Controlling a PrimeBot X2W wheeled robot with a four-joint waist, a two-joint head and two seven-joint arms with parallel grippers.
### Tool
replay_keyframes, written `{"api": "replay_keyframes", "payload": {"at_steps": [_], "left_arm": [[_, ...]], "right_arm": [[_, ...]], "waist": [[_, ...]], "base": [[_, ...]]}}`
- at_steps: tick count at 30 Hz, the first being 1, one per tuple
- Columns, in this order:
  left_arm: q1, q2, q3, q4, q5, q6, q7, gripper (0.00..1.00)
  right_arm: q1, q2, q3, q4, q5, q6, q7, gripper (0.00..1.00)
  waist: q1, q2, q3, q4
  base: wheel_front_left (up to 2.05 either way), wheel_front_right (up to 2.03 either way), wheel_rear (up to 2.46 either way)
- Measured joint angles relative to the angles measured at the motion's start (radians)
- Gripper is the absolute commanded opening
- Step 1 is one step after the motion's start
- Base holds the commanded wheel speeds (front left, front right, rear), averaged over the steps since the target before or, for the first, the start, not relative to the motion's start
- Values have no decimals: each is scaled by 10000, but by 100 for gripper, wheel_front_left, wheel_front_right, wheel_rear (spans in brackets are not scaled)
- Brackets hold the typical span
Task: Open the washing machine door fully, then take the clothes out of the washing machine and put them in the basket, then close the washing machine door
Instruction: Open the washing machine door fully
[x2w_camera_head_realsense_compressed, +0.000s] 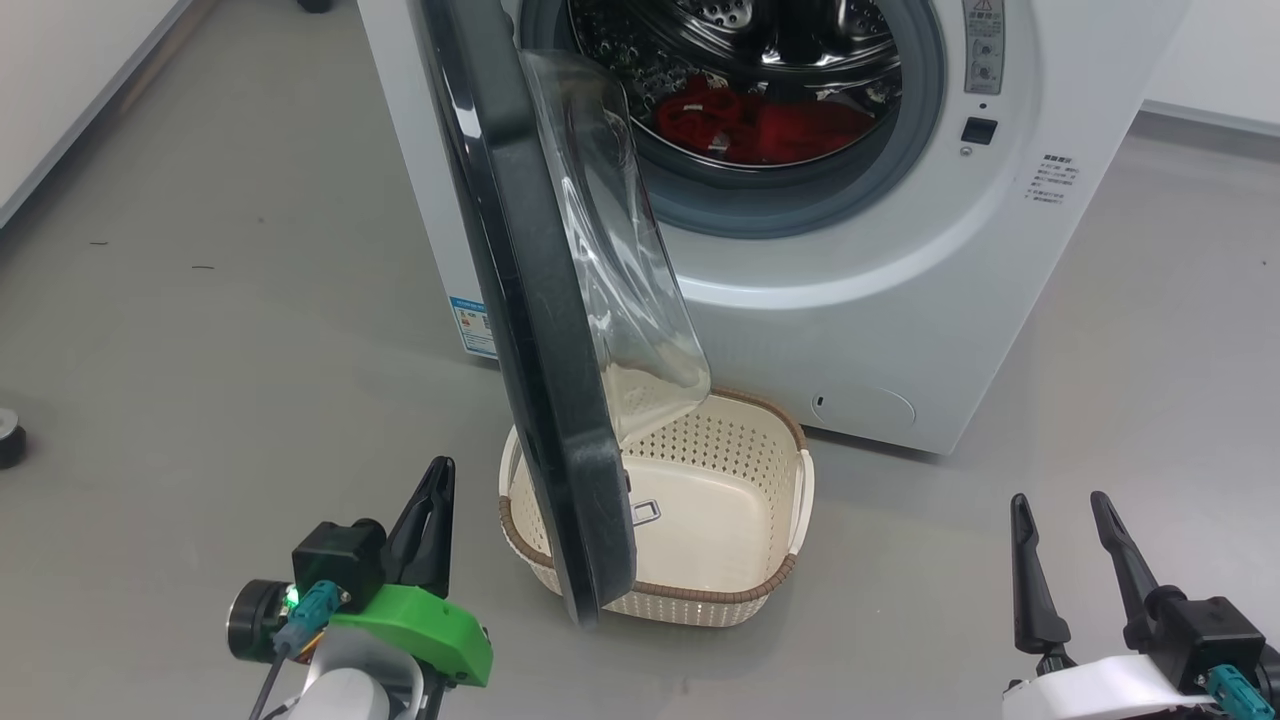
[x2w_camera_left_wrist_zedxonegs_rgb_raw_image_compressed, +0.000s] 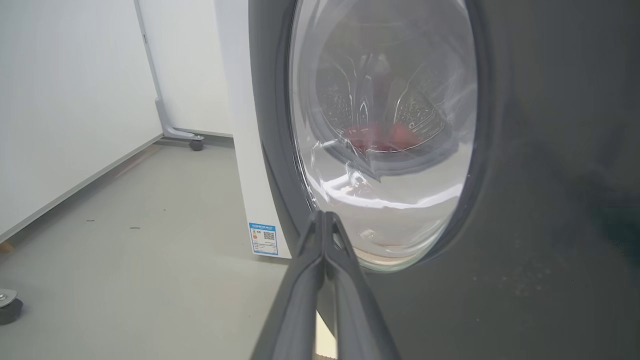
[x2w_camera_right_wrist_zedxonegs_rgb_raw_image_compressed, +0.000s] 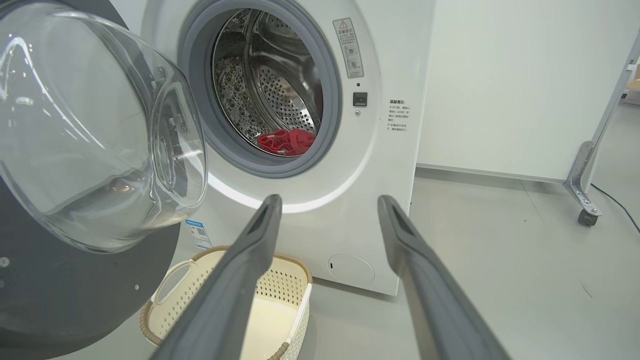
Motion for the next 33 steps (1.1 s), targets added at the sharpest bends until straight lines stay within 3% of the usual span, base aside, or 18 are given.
{"api": "replay_keyframes", "payload": {"at_steps": [22,33], "left_arm": [[184,0,-115,35,-10,-6,0,0],[87,6,560,-2364,332,132,-2,0]], "right_arm": [[106,207,-499,6,-92,265,0,100],[111,313,-861,12,-151,347,0,100]], "waist": [[0,0,-149,149],[0,0,-156,371]], "base": [[0,0,0],[0,0,0]]}}
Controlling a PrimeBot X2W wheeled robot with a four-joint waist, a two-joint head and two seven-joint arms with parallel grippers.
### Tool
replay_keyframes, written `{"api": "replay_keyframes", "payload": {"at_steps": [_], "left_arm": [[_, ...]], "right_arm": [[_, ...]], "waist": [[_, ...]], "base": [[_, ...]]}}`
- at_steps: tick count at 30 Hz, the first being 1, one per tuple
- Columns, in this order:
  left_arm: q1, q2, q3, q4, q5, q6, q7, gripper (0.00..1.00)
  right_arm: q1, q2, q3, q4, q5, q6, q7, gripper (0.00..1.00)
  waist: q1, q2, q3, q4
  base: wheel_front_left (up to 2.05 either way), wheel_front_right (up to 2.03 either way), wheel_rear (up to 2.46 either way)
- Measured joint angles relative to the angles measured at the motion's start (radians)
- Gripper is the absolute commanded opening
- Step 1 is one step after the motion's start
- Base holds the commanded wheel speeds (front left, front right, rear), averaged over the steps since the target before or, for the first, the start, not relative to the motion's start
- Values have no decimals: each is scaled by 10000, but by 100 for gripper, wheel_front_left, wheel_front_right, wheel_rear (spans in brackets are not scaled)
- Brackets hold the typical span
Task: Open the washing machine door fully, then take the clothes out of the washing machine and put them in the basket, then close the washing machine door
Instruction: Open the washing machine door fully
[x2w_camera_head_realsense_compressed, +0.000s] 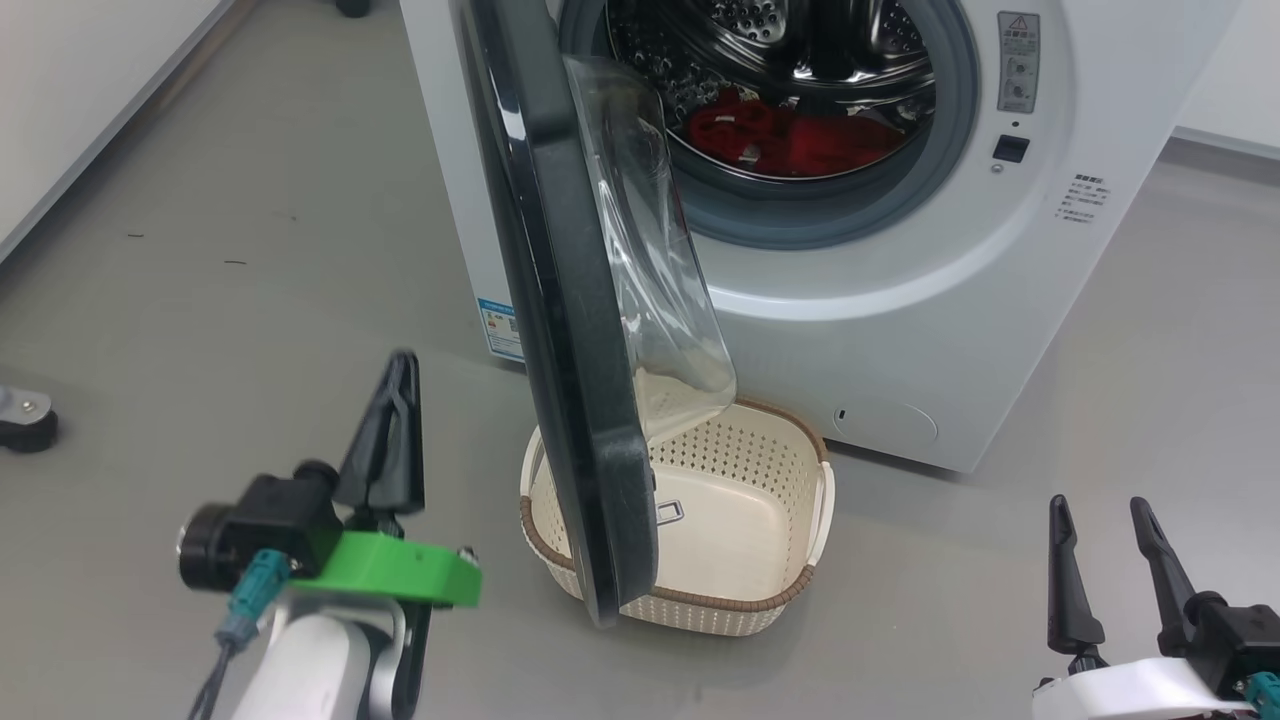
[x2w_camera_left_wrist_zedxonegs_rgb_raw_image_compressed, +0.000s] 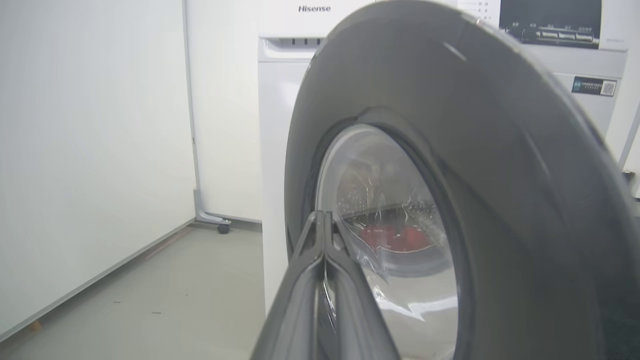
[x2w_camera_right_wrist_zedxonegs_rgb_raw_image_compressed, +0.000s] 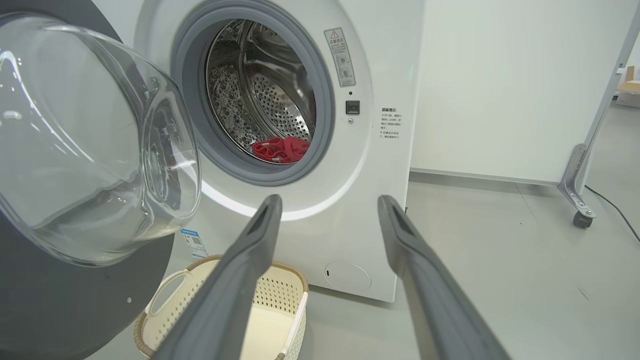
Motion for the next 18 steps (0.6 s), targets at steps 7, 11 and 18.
{"api": "replay_keyframes", "payload": {"at_steps": [7,11,18], "left_arm": [[-771,4,-123,-2579,305,-105,-50,0],[-937,6,-723,-3730,286,-374,-56,0],[-902,21,-2100,-4581,-6,-949,-58,0]], "right_arm": [[2,33,-142,-19,-75,56,0,100],[1,46,-146,-6,-88,109,0,100],[-9,75,-142,33,-180,222,0,100]], "waist": [[0,0,86,175],[0,0,95,213],[0,0,91,169]], "base": [[0,0,0],[0,0,0],[0,0,0]]}}
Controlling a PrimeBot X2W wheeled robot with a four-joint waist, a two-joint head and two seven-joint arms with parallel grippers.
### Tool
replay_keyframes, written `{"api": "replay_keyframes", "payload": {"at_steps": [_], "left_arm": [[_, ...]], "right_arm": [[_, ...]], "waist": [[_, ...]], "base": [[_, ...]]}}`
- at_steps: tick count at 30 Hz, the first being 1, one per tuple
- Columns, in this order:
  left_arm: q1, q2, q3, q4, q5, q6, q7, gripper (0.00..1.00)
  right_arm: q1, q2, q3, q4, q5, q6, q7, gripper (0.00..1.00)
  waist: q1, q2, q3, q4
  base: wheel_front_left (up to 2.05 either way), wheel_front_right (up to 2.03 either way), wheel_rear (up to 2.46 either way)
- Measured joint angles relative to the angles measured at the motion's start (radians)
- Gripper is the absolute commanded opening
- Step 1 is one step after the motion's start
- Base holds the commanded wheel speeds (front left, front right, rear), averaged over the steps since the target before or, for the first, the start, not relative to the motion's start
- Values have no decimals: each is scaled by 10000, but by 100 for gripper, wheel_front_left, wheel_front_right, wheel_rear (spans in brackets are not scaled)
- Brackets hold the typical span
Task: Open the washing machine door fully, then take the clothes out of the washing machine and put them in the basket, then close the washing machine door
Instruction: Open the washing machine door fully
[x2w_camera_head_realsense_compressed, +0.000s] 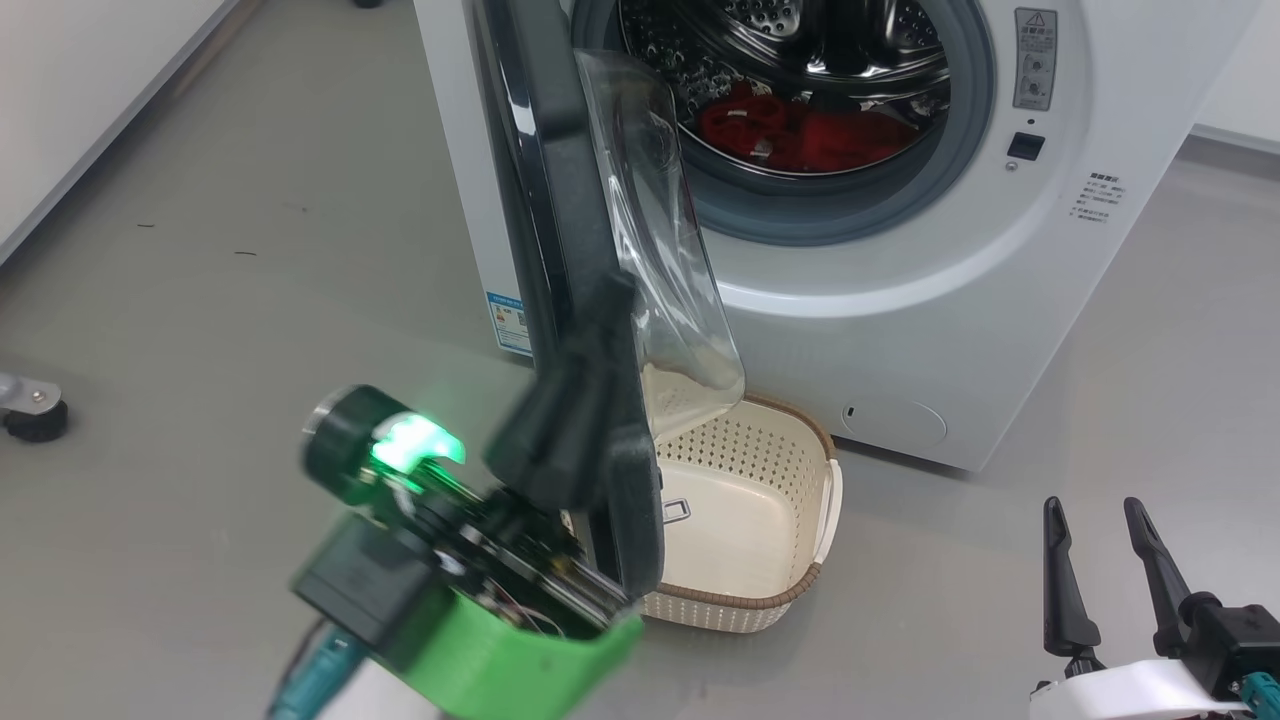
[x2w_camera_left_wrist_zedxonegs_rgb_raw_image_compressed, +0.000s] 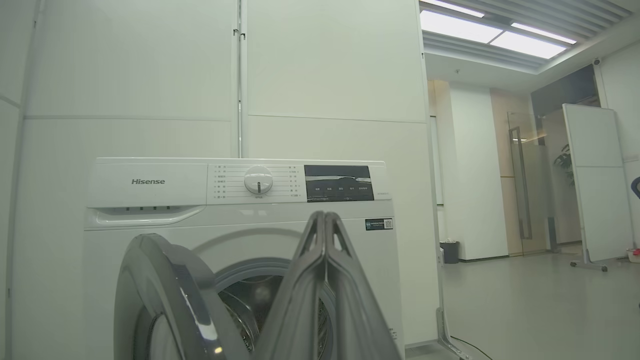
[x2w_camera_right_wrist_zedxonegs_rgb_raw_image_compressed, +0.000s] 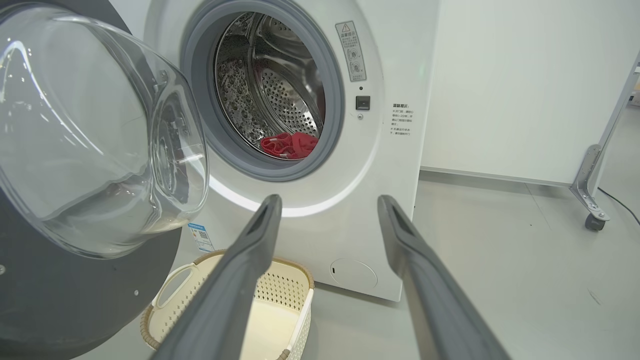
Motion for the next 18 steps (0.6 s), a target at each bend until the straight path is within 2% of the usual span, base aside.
{"api": "replay_keyframes", "payload": {"at_steps": [5,9,18], "left_arm": [[415,27,-1273,295,29,-416,6,0],[683,113,-2040,796,27,-512,353,0],[1249,497,-2769,1977,-274,-523,1413,0]], "right_arm": [[-9,8,-4,36,-13,81,0,100],[-16,12,-4,113,-25,140,0,100],[-18,23,15,192,-96,222,0,100]], "waist": [[0,0,-1,-45],[0,0,-18,-64],[0,0,-42,-134]], "base": [[0,0,0],[0,0,0],[0,0,0]]}}
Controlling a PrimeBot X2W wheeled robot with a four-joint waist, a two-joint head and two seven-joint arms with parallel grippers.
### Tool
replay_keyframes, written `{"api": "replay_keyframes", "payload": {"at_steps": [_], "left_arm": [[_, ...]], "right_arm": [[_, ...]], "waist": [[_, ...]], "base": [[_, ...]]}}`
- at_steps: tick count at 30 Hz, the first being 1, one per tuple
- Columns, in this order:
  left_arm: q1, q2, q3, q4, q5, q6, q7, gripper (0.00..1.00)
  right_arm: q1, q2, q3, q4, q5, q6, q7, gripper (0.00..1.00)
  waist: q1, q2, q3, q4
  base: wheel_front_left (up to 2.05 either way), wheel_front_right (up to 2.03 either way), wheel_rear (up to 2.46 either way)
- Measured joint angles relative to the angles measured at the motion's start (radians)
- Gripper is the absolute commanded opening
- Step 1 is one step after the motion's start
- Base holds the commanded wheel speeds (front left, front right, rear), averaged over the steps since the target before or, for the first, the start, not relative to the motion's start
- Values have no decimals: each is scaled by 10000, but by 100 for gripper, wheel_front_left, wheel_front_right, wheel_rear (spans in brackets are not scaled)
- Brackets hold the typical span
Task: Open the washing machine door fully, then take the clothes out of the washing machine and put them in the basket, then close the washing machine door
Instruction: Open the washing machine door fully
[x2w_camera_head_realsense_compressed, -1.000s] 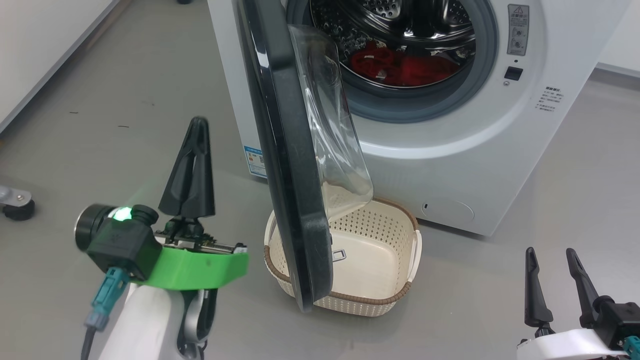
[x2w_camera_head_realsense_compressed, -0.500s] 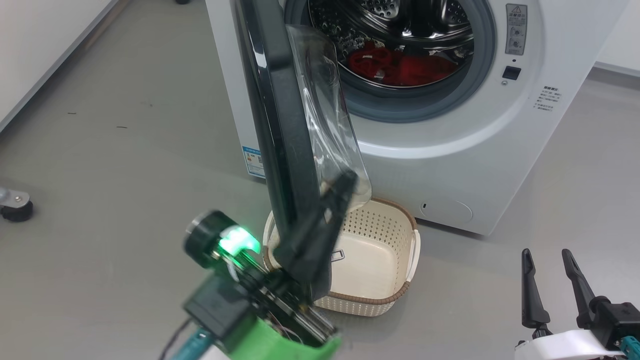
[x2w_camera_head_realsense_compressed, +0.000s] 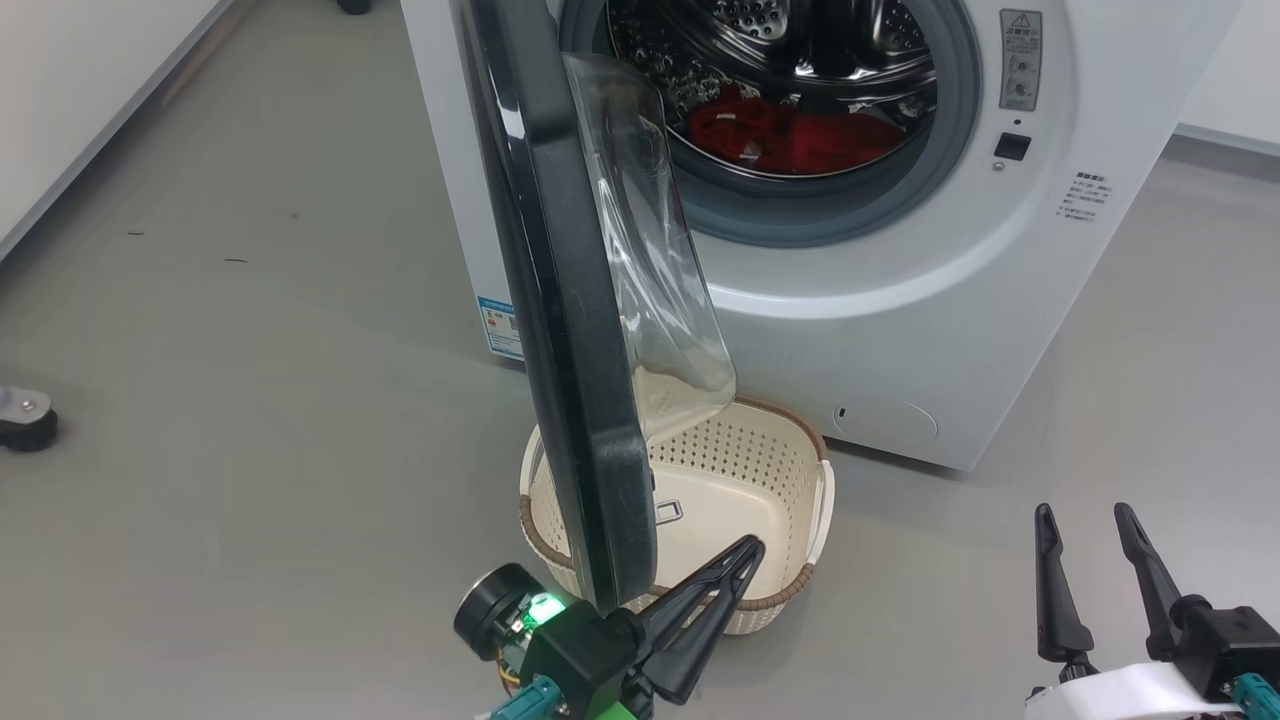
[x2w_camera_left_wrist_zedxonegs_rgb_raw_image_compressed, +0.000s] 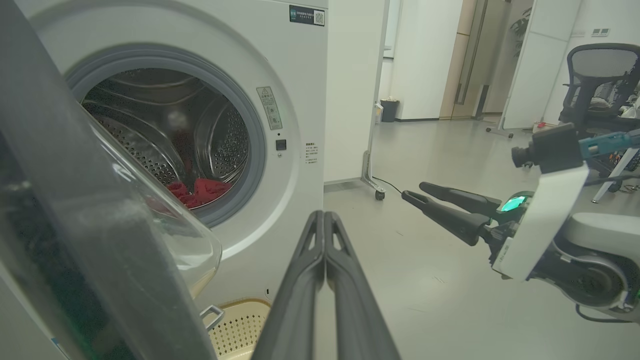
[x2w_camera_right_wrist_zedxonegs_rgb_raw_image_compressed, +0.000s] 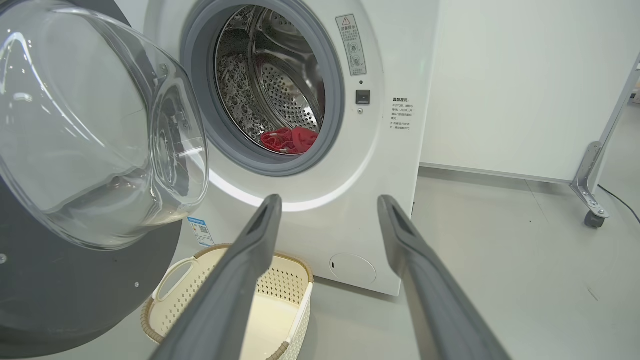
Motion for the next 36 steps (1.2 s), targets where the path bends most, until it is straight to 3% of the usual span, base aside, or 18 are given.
{"api": "replay_keyframes", "payload": {"at_steps": [12,36], "left_arm": [[149,119,594,1315,-153,174,414,0],[113,-40,1200,2249,-313,558,84,0]], "right_arm": [[-27,27,0,144,-2,82,0,100],[-30,35,17,219,21,86,0,100]], "waist": [[0,0,-53,-142],[0,0,-32,-189]], "base": [[0,0,0],[0,0,0]]}}
